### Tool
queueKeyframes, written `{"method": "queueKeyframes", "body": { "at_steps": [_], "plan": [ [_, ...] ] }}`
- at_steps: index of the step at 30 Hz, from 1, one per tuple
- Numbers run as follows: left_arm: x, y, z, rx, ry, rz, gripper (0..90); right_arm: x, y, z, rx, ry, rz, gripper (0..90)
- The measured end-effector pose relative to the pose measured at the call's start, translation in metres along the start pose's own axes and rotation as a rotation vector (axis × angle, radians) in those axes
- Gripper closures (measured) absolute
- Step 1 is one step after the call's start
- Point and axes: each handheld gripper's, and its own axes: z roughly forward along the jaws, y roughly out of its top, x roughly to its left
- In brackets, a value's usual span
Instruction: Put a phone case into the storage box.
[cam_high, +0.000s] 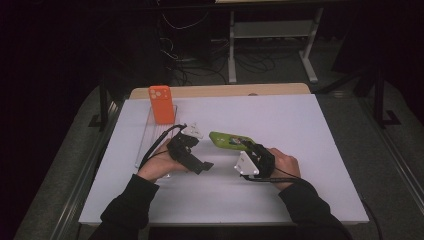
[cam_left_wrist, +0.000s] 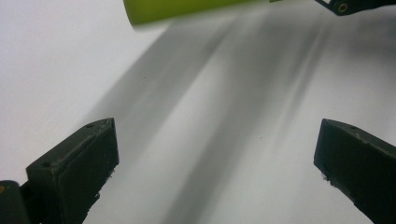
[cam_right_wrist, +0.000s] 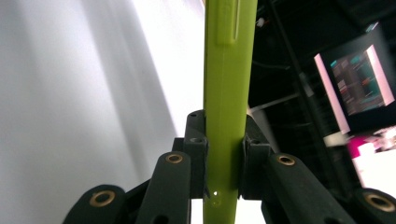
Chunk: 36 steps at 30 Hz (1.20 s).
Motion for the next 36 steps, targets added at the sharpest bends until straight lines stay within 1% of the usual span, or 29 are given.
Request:
{"method": "queueKeyframes", "body": {
  "at_steps": [1,2,3,4,6,7,8,9,11,12,13,14,15,16,17,18,20,21,23,24,25,26,27,31,32,33,34,35,36],
  "plan": [
    [0.000,0.000,0.000,0.002,0.002,0.001,0.0,-0.001,0.000,0.000,0.001,0.018,0.062,75.7],
    [0.001,0.000,0.000,0.009,0.004,0.007,0.0,-0.002,0.001,-0.001,-0.003,0.031,0.136,75.7],
    [0.001,0.000,0.000,0.010,0.006,0.008,0.0,-0.003,0.000,-0.001,-0.004,0.048,0.183,75.7],
    [0.002,0.000,-0.001,0.034,0.010,0.027,0.0,-0.007,0.000,0.000,-0.006,0.061,0.208,75.7],
    [0.002,0.000,0.000,0.020,0.018,0.012,0.0,-0.013,-0.003,0.000,-0.004,0.103,0.285,75.7],
    [0.001,0.000,0.000,0.013,0.019,0.004,0.0,-0.016,-0.004,0.001,-0.011,0.131,0.354,75.7],
    [0.001,0.000,0.000,0.013,0.021,-0.005,0.0,-0.017,-0.005,0.001,-0.010,0.141,0.376,75.7],
    [0.001,0.000,0.000,0.010,0.023,-0.008,0.0,-0.020,-0.006,0.002,-0.012,0.166,0.435,75.7],
    [0.002,0.000,-0.001,0.009,0.028,0.001,0.0,-0.023,-0.009,0.002,-0.020,0.199,0.521,75.7],
    [0.002,0.000,-0.001,0.004,0.028,-0.008,0.0,-0.025,-0.010,0.003,-0.024,0.215,0.563,75.7],
    [0.002,0.000,-0.002,0.004,0.027,-0.011,0.0,-0.027,-0.012,0.003,-0.025,0.242,0.628,75.7],
    [0.003,0.000,-0.002,-0.007,0.029,-0.016,0.0,-0.029,-0.014,0.003,-0.027,0.259,0.663,75.8],
    [0.003,0.000,-0.002,-0.010,0.029,-0.019,0.0,-0.030,-0.016,0.004,-0.033,0.281,0.711,75.8],
    [0.003,0.000,-0.002,-0.016,0.029,-0.025,0.0,-0.031,-0.017,0.005,-0.029,0.295,0.732,75.8],
    [0.003,0.001,-0.002,-0.014,0.030,-0.020,0.0,-0.033,-0.019,0.005,-0.031,0.311,0.758,75.8],
    [0.003,0.001,-0.002,-0.018,0.034,-0.024,0.0,-0.034,-0.021,0.006,-0.032,0.326,0.784,75.8],
    [0.003,0.001,-0.001,-0.040,0.033,-0.043,0.0,-0.036,-0.023,0.007,-0.050,0.358,0.863,75.8],
    [0.005,0.001,-0.002,-0.033,0.035,-0.030,0.0,-0.037,-0.024,0.007,-0.053,0.377,0.902,75.8],
    [0.005,0.001,-0.002,-0.044,0.038,-0.044,0.0,-0.039,-0.027,0.007,-0.069,0.406,0.968,75.8],
    [0.006,0.001,-0.002,-0.048,0.041,-0.050,0.0,-0.040,-0.028,0.008,-0.069,0.410,0.981,75.7],
    [0.005,0.001,-0.001,-0.060,0.038,-0.059,0.0,-0.040,-0.030,0.008,-0.073,0.420,1.006,75.7],
    [0.006,0.002,-0.002,-0.064,0.035,-0.059,0.0,-0.040,-0.031,0.008,-0.072,0.419,1.009,75.7],
    [0.006,0.002,-0.002,-0.077,0.032,-0.071,0.0,-0.040,-0.031,0.008,-0.067,0.419,1.015,75.7],
    [0.008,0.006,-0.005,-0.124,0.032,-0.094,0.0,-0.039,-0.030,0.007,-0.076,0.424,1.016,75.7],
    [0.008,0.008,-0.006,-0.148,0.033,-0.100,0.0,-0.039,-0.030,0.007,-0.077,0.425,1.017,75.7],
    [0.008,0.010,-0.006,-0.167,0.029,-0.120,0.0,-0.038,-0.029,0.007,-0.079,0.434,1.013,75.7],
    [0.009,0.012,-0.007,-0.181,0.027,-0.119,0.0,-0.038,-0.028,0.007,-0.075,0.434,1.012,75.7],
    [0.009,0.013,-0.007,-0.197,0.025,-0.134,0.0,-0.037,-0.027,0.007,-0.078,0.438,1.018,75.7],
    [0.010,0.015,-0.007,-0.217,0.024,-0.139,0.0,-0.037,-0.026,0.008,-0.083,0.440,1.018,75.7]
  ]
}}
